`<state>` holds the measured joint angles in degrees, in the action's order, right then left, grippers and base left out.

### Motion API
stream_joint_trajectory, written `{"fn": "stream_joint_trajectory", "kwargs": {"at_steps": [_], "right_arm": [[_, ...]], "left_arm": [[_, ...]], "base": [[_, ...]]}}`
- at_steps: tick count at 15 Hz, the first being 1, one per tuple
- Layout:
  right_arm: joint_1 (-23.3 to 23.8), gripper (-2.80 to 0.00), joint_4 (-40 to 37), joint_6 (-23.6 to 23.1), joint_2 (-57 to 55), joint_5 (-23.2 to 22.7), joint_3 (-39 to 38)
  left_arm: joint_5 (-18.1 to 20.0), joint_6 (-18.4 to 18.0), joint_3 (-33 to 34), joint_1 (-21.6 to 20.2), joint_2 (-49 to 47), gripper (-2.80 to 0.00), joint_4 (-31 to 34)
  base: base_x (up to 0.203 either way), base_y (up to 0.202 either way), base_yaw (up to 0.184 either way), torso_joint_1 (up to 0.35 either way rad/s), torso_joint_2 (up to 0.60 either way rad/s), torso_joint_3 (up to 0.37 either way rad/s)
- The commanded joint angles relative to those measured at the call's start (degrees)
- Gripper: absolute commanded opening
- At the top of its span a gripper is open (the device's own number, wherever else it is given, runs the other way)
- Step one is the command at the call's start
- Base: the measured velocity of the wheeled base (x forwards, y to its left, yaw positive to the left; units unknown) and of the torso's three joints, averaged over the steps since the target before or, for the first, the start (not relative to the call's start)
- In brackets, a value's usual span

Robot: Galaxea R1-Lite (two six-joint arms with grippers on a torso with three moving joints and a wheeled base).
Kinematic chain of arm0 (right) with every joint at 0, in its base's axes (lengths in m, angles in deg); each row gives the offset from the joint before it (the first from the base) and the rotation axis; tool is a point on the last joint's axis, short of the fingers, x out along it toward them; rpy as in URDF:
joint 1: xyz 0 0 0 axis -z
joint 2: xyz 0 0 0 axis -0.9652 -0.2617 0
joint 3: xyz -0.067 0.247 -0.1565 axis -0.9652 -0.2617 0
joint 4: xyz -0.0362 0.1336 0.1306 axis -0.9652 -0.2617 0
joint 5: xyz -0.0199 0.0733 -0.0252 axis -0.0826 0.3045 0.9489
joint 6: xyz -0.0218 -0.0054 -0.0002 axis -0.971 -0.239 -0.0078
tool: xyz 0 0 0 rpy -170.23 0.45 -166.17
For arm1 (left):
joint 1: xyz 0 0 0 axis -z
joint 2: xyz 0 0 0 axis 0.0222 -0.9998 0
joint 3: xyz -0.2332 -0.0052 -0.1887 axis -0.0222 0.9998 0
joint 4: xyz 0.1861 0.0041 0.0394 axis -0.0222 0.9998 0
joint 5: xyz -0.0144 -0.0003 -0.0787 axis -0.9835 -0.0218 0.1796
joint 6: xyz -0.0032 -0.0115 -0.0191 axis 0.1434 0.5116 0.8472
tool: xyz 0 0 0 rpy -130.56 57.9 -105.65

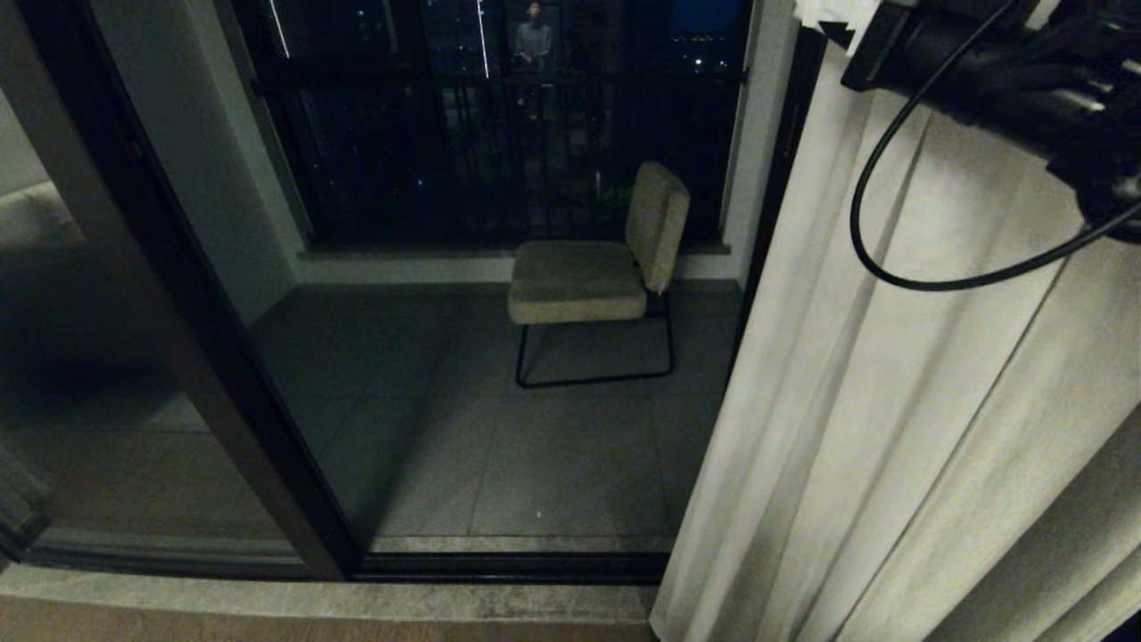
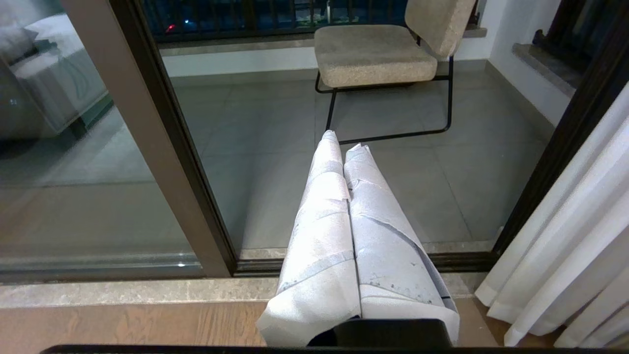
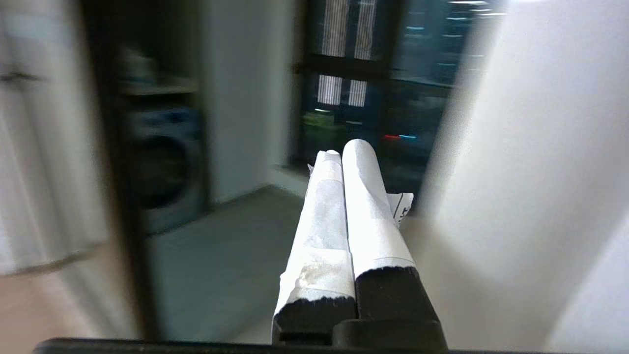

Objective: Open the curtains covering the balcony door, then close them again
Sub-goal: Pull the inner curtains open on both sides

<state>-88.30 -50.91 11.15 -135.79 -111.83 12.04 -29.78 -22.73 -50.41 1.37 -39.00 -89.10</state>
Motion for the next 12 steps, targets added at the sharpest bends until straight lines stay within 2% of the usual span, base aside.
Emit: {"fn": "stream_joint_trajectory", "kwargs": {"at_steps": [1, 8, 12], "right_arm": [[1.7, -2.80, 0.5, -2.0, -1.6, 1.5, 0.2], [9.5, -2.80, 0.3, -2.1, 0.5, 1.6, 0.4], [12.1, -2.80, 0.0, -2.0, 1.7, 1.5, -0.1]], "left_arm": [[0.0, 0.0, 0.0, 0.0, 0.0, -2.80, 0.0], [0.0, 0.0, 0.0, 0.0, 0.0, -2.80, 0.0], [0.0, 0.0, 0.0, 0.0, 0.0, -2.80, 0.0]], "base": [[0.000, 0.000, 0.000, 0.000, 0.00, 0.000], [0.000, 0.000, 0.000, 0.000, 0.00, 0.000], [0.000, 0.000, 0.000, 0.000, 0.00, 0.000]]}}
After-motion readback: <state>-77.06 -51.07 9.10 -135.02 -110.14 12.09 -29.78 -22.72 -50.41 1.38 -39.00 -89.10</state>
